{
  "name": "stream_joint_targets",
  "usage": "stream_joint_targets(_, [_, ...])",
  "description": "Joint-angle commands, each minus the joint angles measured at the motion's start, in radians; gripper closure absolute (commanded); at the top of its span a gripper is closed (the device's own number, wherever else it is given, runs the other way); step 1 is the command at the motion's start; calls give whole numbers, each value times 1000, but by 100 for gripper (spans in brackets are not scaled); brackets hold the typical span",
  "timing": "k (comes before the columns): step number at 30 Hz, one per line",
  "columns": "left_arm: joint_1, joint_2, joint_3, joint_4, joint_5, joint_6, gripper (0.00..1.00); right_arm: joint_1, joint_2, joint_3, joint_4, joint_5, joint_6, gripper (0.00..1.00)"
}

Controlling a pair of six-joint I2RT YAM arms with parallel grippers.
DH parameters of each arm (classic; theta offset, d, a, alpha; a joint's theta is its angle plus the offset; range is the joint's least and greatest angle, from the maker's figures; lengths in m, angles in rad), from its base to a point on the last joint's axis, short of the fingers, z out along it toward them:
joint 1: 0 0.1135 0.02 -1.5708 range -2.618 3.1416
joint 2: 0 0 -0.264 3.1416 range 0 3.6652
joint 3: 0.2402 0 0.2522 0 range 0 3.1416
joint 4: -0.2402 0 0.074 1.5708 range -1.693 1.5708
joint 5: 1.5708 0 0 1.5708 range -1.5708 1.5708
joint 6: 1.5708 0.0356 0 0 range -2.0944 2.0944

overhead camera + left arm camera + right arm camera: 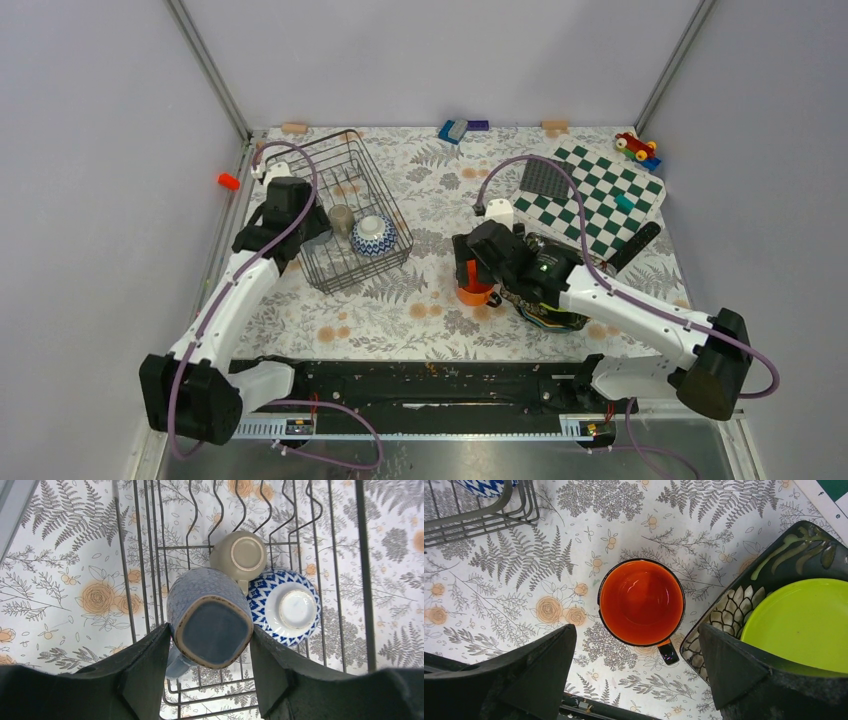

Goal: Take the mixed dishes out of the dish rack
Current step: Pick up the cup from the dish rack.

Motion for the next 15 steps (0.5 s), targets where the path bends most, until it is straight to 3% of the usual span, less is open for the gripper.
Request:
stream_joint_targets(1, [6, -117, -24, 91, 7, -5, 100, -5, -75, -38, 75, 35, 11, 0])
stream_joint_targets(9, [6, -285, -61, 144, 74, -34, 100, -5, -216, -149, 261, -15, -27, 0])
stream_joint_targets(15, [6, -395, -128, 289, 295, -106, 100, -5, -303, -264, 524, -250, -58, 1])
